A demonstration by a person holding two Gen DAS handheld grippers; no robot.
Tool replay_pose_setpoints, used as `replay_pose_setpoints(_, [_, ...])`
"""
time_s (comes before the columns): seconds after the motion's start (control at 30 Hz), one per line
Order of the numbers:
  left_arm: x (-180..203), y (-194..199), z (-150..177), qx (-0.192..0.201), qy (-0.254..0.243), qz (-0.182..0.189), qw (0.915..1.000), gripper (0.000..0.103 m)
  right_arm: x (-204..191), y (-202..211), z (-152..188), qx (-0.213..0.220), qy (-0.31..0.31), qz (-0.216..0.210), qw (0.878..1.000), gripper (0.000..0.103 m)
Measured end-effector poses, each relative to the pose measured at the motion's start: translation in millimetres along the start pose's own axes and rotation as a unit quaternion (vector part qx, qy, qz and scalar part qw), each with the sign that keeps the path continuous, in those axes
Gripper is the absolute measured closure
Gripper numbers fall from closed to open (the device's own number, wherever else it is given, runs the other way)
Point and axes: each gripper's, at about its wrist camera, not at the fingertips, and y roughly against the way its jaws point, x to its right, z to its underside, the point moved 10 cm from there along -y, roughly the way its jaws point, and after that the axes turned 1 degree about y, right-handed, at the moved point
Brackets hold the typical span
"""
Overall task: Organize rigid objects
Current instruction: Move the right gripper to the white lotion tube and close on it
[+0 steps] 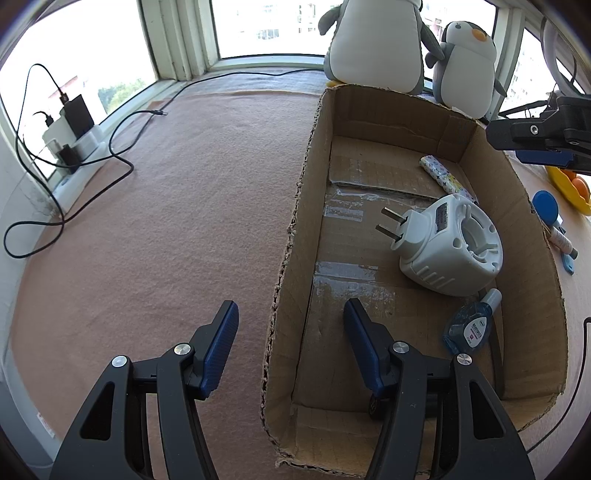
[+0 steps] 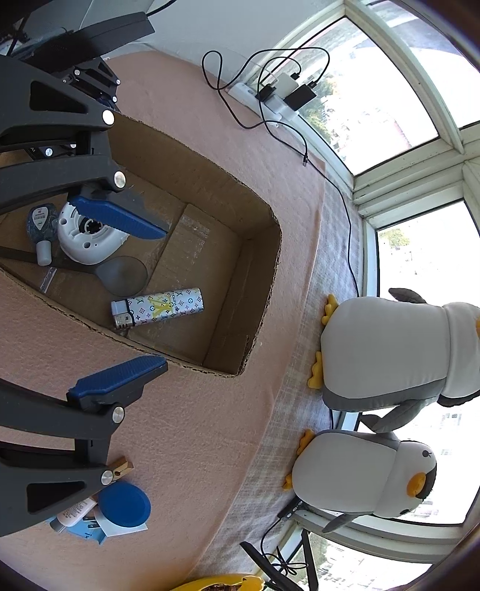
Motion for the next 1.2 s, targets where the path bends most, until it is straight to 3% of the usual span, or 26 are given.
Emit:
replay_pose_setpoints(0.23, [-1,1,-1,0.0,-0.002,-0.002,1.0,0.043,27,22,10,0.011,-0.016,-0.002,1.0,0.041])
replay_pose_setpoints(0.73, [-2,2,-1,0.0,-0.006,-0.01,0.9999,0.043,129,55,58,0.017,-0.046,0.028,0.998,0.041])
replay_pose_setpoints(1.13, [0,2,0,-0.001,-0.005,-0.018,0.9998,0.043,172,37,91,-0.039,0.011,0.065,0.997,0.042])
replay_pose_setpoints(1.2, [0,2,0,-0.001,-0.004,-0.018,0.9998,0.043,174,33,92,-0.047,0.014,0.067,0.997,0.046])
